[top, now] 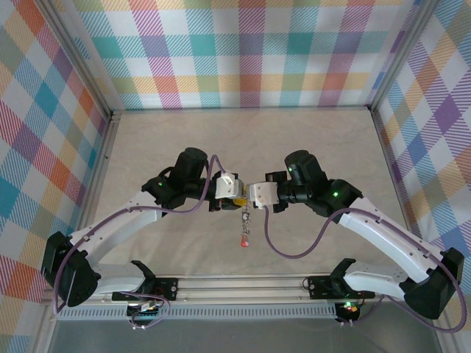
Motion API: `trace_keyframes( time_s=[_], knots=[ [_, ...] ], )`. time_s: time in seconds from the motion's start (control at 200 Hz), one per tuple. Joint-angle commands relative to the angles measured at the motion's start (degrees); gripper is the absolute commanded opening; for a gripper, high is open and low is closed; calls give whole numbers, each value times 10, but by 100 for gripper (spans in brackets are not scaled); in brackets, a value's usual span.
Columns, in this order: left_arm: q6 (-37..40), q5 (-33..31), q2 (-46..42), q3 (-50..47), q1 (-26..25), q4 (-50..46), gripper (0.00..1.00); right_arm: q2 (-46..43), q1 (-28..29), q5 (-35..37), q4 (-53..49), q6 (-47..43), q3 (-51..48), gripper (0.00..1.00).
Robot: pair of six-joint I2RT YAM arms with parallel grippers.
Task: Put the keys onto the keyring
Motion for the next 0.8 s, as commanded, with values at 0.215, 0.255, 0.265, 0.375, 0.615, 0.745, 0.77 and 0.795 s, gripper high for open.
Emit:
trace_keyframes(
  time_s=[0.215, 0.255, 0.265, 0.375, 0.615, 0.745, 0.77, 0.795],
  knots=[
    [47, 25, -5, 39, -5, -86, 43, -17, 3, -31, 32, 14, -5, 0],
    [48, 24, -7, 38, -4, -90, 44, -17, 3, -31, 32, 14, -6, 0],
    [48, 24, -8, 37, -4, -91, 44, -17, 3, -30, 32, 14, -6, 0],
    [44, 23, -13, 32, -4, -88, 45, -18, 3, -30, 33, 14, -7, 0],
    [32, 10, -13, 29, -4, -73, 32, -19, 3, -31, 32, 15, -8, 0],
    [32, 15, -8, 33, -4, -73, 26, -20, 3, -31, 31, 15, -9, 0],
    [34, 16, -7, 34, -3, -76, 25, -20, 3, -31, 31, 15, -10, 0],
    [36, 18, -5, 37, -3, -79, 25, -20, 3, -32, 31, 15, -10, 0]
  ],
)
